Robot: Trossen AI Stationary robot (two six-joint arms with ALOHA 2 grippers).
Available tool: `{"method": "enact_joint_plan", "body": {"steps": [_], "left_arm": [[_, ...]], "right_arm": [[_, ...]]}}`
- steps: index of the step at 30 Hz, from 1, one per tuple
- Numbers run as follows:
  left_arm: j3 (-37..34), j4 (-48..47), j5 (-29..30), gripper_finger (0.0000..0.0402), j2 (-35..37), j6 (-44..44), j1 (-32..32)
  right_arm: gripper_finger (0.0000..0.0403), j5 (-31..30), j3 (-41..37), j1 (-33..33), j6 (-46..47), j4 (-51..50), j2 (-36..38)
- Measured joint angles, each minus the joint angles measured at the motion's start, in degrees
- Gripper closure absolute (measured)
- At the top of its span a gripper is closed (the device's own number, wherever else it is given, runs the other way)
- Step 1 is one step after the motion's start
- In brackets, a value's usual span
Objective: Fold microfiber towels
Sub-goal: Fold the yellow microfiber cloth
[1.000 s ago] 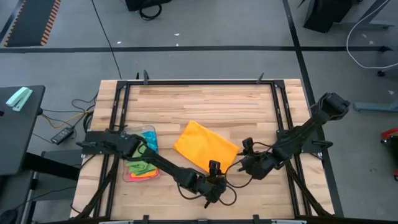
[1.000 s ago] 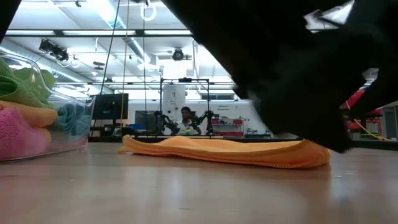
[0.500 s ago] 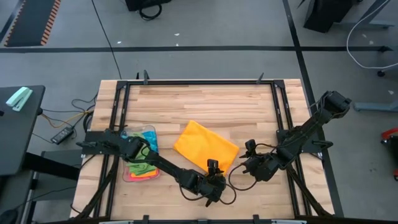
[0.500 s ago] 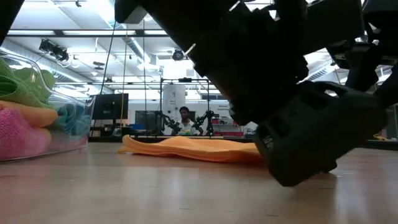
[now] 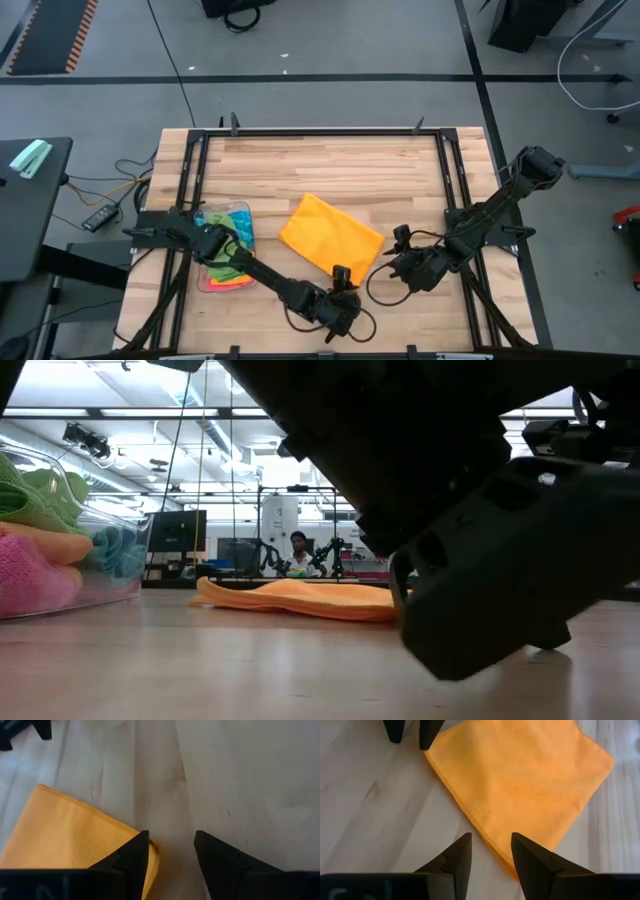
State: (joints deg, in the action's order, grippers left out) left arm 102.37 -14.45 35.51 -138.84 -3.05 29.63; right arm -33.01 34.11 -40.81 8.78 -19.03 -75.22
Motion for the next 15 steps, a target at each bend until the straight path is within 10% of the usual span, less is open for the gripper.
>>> {"method": "enact_joint_plan", "body": {"steps": [15], "left_arm": [[0.0,-2.1,1.4,0.0268,0.1,-0.3,-2.3]], "right_arm": [[0.0256,0.0,0.0,-2.5,0.1,1.6,0.0]]}}
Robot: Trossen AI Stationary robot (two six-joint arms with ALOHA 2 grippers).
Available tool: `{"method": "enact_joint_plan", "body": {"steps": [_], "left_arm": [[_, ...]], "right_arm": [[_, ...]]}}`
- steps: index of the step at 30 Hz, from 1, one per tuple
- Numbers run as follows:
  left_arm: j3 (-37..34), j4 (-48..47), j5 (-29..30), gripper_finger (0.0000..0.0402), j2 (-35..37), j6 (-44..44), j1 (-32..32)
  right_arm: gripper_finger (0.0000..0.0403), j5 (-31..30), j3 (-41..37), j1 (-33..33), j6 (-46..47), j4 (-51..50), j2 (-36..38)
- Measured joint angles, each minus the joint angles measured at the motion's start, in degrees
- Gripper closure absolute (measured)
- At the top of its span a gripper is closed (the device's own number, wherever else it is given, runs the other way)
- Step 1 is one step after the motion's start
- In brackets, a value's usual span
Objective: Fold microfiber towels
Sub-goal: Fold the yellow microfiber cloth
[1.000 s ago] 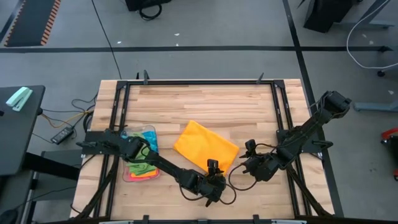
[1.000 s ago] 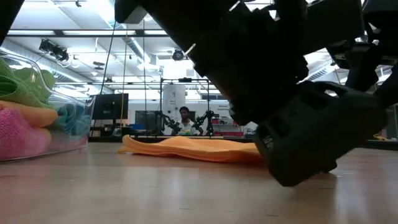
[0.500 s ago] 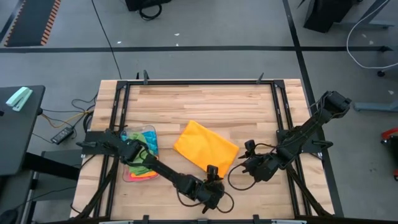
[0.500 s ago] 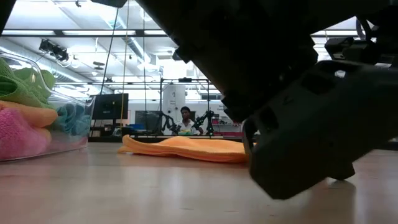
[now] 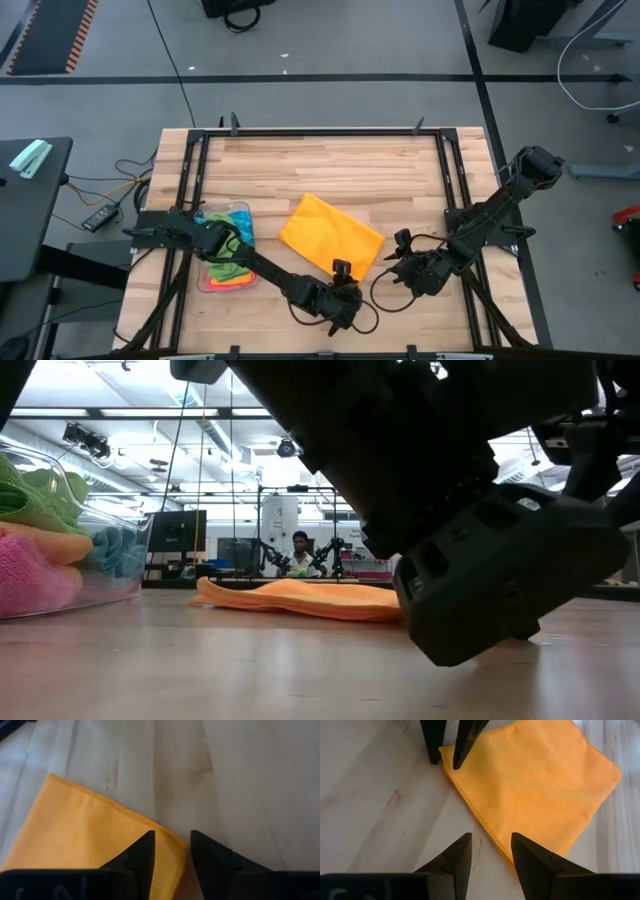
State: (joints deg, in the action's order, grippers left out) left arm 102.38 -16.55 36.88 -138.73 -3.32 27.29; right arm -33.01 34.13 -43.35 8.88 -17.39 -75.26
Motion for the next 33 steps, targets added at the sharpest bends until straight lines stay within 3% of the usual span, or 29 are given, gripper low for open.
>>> {"method": "enact_joint_plan", "body": {"steps": [11,19,33], "left_arm": [[0.0,-1.6,0.5,0.0277,0.0,0.1,-1.6],[-0.1,-1.9,-1.7,0.0389,0.0,-2.6,-1.9],[2.8,-4.0,-4.1,0.0396,2.3,-5.0,-0.4]], "right_arm": [[0.0256,-0.2,0.0,0.0,0.0,0.0,0.0],[0.0256,-0.2,0.0,0.1,-0.5,0.0,0.0],[0.0255,-1.3,-5.6,0.1,-6.7,15.4,-0.1]]}}
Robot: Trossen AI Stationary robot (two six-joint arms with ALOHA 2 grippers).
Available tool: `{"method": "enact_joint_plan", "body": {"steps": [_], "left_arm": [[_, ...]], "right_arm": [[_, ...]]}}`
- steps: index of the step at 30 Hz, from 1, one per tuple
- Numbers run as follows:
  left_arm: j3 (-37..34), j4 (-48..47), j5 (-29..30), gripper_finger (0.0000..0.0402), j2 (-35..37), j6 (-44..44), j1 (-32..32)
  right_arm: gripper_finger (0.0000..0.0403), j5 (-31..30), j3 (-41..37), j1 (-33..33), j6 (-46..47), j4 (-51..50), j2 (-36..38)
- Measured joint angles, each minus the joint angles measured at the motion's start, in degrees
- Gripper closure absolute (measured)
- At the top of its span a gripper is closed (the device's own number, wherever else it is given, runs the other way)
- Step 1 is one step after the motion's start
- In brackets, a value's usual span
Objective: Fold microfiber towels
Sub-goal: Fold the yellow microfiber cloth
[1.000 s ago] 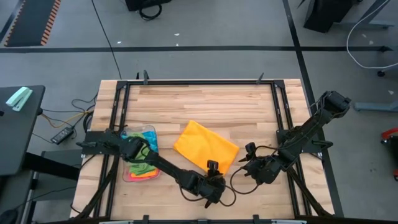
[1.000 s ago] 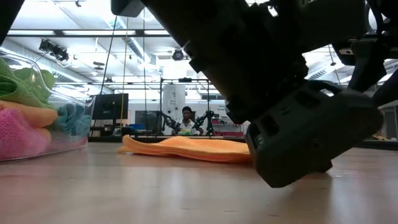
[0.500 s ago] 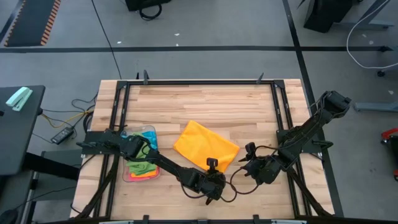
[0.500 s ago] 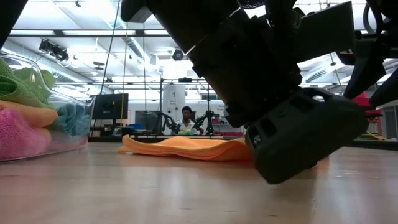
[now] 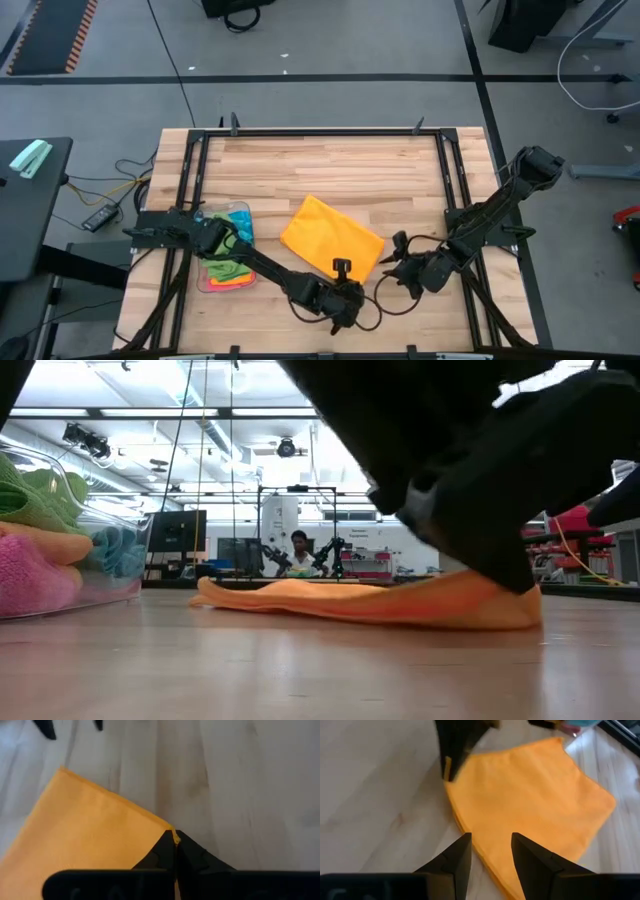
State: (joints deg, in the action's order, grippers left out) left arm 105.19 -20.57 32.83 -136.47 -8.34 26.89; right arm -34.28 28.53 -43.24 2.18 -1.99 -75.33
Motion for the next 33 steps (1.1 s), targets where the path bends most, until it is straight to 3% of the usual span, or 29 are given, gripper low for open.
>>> {"method": "enact_joint_plan", "body": {"steps": [14,33], "left_arm": [[1.3,-1.8,1.9,0.0396,1.3,-3.0,-0.3],[1.3,0.1,6.6,0.0395,1.4,-4.5,-0.5]], "right_arm": [[0.022,1.9,-0.1,0.4,-3.9,18.2,-12.4],[0.0221,6.2,0.0,7.0,-6.7,26.9,-16.9]]}}
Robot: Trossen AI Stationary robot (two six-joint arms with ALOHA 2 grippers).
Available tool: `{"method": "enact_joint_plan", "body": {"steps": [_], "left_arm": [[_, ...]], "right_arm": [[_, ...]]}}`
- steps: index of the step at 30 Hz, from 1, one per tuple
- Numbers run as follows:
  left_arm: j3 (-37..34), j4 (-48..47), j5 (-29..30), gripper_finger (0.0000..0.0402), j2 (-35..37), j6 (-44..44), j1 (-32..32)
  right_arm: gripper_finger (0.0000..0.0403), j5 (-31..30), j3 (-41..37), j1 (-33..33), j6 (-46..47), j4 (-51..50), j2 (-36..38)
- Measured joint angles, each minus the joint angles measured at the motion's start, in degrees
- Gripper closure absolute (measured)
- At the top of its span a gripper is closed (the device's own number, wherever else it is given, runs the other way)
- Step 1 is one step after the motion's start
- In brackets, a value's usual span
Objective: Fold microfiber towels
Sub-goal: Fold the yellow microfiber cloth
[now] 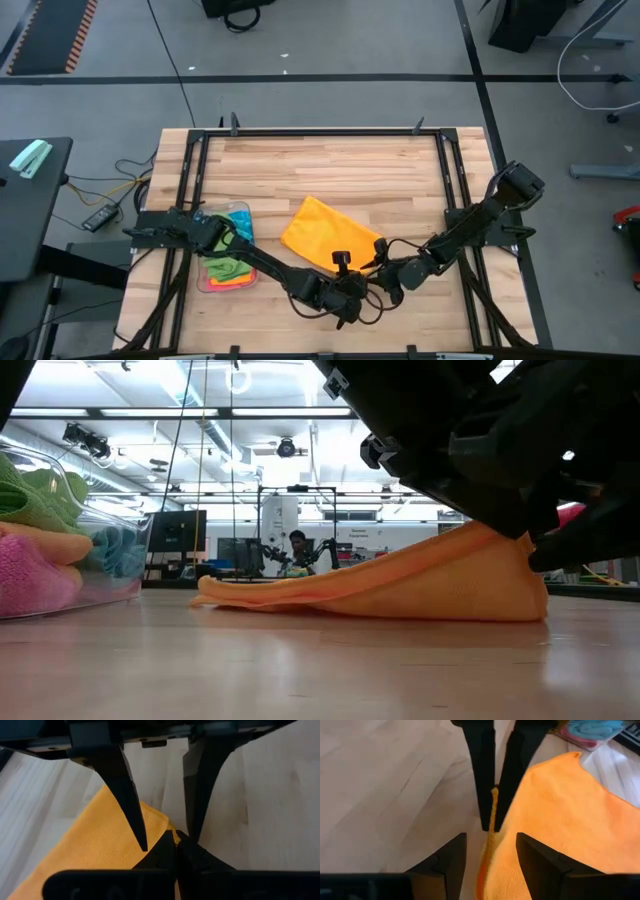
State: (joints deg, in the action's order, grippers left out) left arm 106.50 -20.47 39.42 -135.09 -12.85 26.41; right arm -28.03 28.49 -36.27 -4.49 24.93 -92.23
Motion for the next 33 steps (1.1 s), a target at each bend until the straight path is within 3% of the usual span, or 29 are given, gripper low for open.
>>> {"method": "enact_joint_plan", "body": {"steps": [5,15,22,27,30,33], "left_arm": [[0.0,1.3,0.4,0.0389,0.1,0.0,0.0],[0.1,1.6,0.8,0.0387,0.9,0.4,0.1],[0.1,-0.7,0.7,0.0262,0.9,2.1,1.5],[0.1,-1.5,0.7,0.017,0.4,-2.6,1.2],[0.1,-1.1,0.9,0.0147,-0.6,-4.8,0.3],[0.1,-1.3,0.9,0.0149,-0.7,-4.9,-0.3]], "right_arm": [[0.0254,0.5,0.0,0.9,0.0,-0.1,0.0],[0.0374,5.7,0.0,2.9,0.3,-0.5,0.0],[0.0397,5.9,0.0,2.9,1.0,-1.1,0.0],[0.0398,5.9,0.0,2.9,1.4,-0.9,0.0],[0.0399,5.9,0.0,2.9,1.5,-0.9,0.0],[0.04,6.1,0.0,2.9,1.7,-1.0,0.0]]}}
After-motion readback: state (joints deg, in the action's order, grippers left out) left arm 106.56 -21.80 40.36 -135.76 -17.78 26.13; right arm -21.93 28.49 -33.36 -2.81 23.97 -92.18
